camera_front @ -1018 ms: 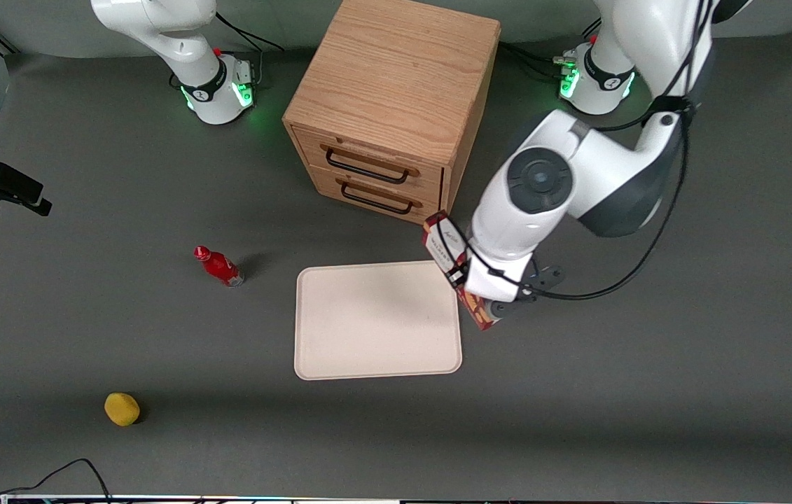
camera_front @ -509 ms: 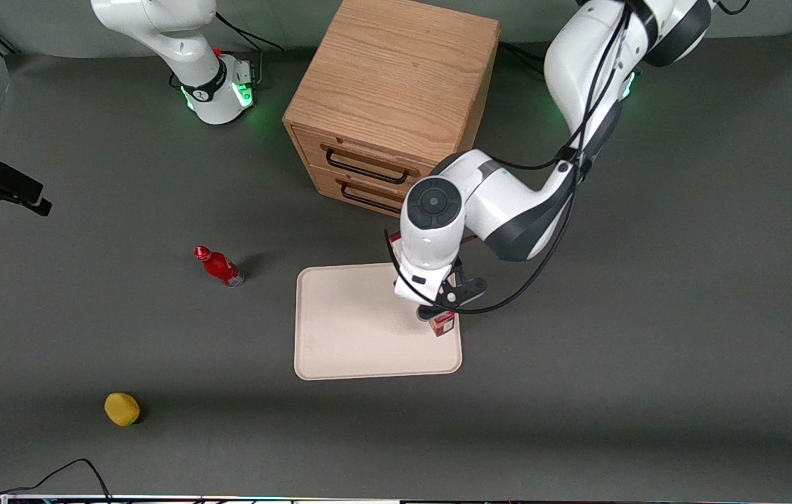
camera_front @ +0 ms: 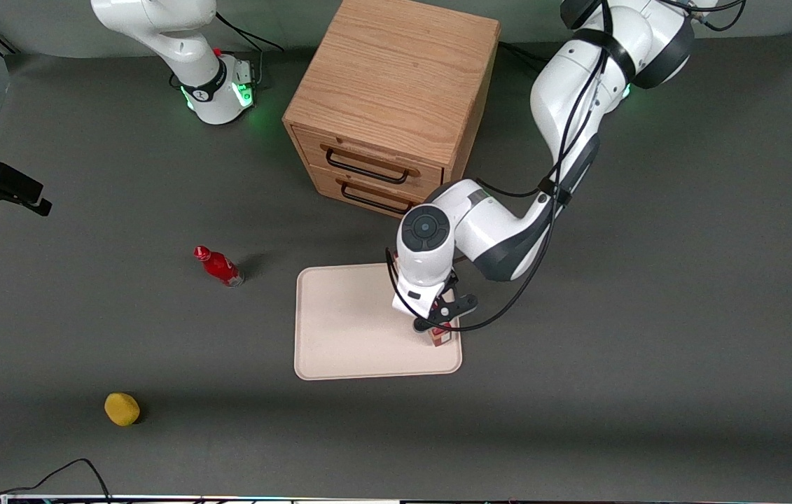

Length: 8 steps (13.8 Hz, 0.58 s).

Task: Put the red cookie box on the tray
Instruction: 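Lower the box onto the tray and open the left gripper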

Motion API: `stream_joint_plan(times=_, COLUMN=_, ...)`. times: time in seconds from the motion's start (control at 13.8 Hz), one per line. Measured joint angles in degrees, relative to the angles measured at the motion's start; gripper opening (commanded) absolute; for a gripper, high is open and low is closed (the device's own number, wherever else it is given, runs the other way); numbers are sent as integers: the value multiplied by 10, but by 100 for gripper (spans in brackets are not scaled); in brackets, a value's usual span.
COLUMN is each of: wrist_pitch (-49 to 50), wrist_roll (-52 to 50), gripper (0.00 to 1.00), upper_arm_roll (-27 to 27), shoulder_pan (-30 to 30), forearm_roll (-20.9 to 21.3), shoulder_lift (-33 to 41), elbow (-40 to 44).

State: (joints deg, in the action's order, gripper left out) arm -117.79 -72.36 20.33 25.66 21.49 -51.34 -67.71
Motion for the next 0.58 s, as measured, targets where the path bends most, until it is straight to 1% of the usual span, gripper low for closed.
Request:
stream_joint_plan(times=0.07, wrist_pitch=-1, wrist_roll=0, gripper=18, upper_arm_roll=0, shoulder_pan=0, forearm_roll=4, shoulder_lift=-2, elbow=0)
stream_joint_plan(times=0.15, wrist_pitch=-3, wrist_roll=0, gripper=23, upper_arm_roll=0, shoulder_pan=0, forearm_roll=6, shoulder_lift=-3, elbow=0)
stream_joint_plan(times=0.22, wrist_pitch=-5, wrist_roll=0, gripper=40, upper_arm_roll=0, shoulder_pan=1, forearm_roll=9, shoulder_lift=-4, elbow=0)
stream_joint_plan(times=0.29, wrist_pitch=-7, wrist_roll=0, gripper=62, upper_arm_roll=0, shoulder_pan=1, forearm_roll=14, shoulder_lift=-6, elbow=0)
stream_joint_plan(times=0.36, wrist_pitch=-9, wrist_roll=0, gripper=93, upper_arm_roll=0, shoulder_pan=2, forearm_roll=16, shoulder_lift=-7, elbow=0)
stream_joint_plan(times=0.44, wrist_pitch=-9, wrist_roll=0, gripper=100, upper_arm_roll=0, shoulder_pan=2, forearm_roll=17, shoulder_lift=-7, elbow=0)
stream_joint_plan(times=0.58, wrist_pitch=-10, wrist_roll=0, gripper=100, upper_arm_roll=0, shoulder_pan=2, forearm_roll=18, shoulder_lift=-7, elbow=1)
